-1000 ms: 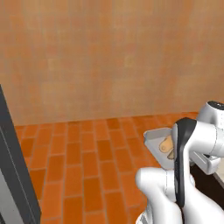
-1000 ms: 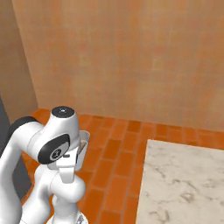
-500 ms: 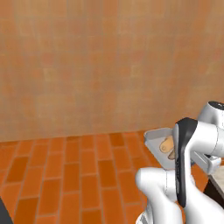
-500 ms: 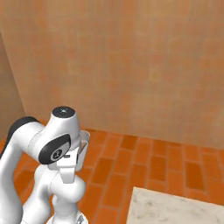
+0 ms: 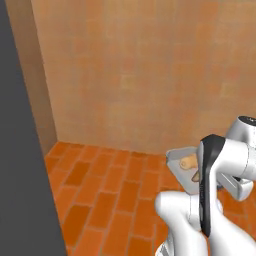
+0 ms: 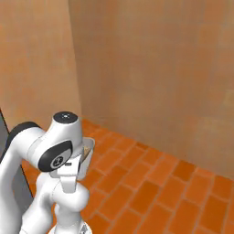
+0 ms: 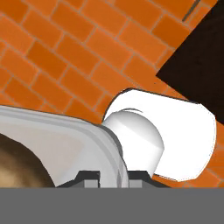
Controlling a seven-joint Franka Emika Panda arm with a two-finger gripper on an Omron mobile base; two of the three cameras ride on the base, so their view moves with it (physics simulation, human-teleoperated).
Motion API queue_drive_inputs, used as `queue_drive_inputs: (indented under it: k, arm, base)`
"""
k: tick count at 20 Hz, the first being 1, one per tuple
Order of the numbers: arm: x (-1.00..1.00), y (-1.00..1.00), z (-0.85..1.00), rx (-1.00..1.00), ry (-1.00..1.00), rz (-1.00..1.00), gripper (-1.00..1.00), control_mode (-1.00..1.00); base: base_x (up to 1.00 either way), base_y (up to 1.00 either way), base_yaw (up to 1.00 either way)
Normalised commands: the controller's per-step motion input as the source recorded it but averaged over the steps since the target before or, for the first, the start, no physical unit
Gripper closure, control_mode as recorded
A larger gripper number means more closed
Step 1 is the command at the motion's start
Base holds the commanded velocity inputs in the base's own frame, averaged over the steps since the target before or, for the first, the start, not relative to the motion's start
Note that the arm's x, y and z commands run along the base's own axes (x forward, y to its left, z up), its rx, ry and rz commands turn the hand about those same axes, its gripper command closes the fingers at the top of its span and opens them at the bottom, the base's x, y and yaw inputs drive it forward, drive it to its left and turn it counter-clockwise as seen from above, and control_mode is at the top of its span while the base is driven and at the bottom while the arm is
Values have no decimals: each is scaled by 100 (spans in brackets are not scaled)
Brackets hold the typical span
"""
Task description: Take the meat container that has the fish and place it on the second highest rack of the freezer. Then take the vegetable container that has the sweet potato and squash and place it on the highest rack of the freezer.
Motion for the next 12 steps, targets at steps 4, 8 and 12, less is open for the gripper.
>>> queue_drive_inputs:
  k: [4, 8, 12]
  arm:
    - [0, 0, 0, 0, 0, 0, 100, 100]
    - [0, 0, 0, 0, 0, 0, 100, 100]
    - [0, 0, 0, 0, 0, 0, 100, 100]
  base:
    - [-38, -2, 94]
    - [-60, -6, 87]
    - [-68, -7, 84]
